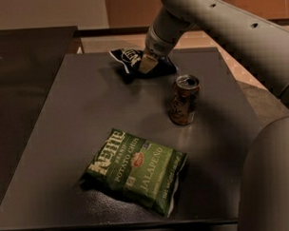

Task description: Move blue chip bag near green jalapeno chip bag

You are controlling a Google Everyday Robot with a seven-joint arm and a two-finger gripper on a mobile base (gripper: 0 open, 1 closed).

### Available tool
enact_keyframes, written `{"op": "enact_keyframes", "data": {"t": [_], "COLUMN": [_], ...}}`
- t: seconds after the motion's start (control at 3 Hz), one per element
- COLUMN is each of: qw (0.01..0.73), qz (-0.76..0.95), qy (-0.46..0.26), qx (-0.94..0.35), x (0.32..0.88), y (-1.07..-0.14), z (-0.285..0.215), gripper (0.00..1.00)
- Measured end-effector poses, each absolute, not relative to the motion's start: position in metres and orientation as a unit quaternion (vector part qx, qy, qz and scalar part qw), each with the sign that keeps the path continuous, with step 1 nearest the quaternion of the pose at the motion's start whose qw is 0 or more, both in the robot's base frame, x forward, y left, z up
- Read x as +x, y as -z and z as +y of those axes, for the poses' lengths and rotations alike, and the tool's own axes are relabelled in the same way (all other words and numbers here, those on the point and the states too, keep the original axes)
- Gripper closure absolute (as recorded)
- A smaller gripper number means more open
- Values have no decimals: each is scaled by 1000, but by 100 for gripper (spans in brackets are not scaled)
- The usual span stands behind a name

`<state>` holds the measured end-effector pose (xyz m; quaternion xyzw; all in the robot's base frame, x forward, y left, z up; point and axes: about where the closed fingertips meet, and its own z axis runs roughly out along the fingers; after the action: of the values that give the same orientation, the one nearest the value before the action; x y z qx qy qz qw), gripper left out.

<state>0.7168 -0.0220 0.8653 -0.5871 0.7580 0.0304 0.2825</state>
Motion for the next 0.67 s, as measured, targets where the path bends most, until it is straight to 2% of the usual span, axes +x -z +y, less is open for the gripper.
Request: {"op": "enact_keyframes", "data": {"t": [0.33,0.67], "qw": [299,320], "qz": [747,721], "qy": [-44,-65], "qx": [-592,-611], "x": [702,669], "y": [-888,-920], "z": [-23,-16], "gripper": [88,100]}}
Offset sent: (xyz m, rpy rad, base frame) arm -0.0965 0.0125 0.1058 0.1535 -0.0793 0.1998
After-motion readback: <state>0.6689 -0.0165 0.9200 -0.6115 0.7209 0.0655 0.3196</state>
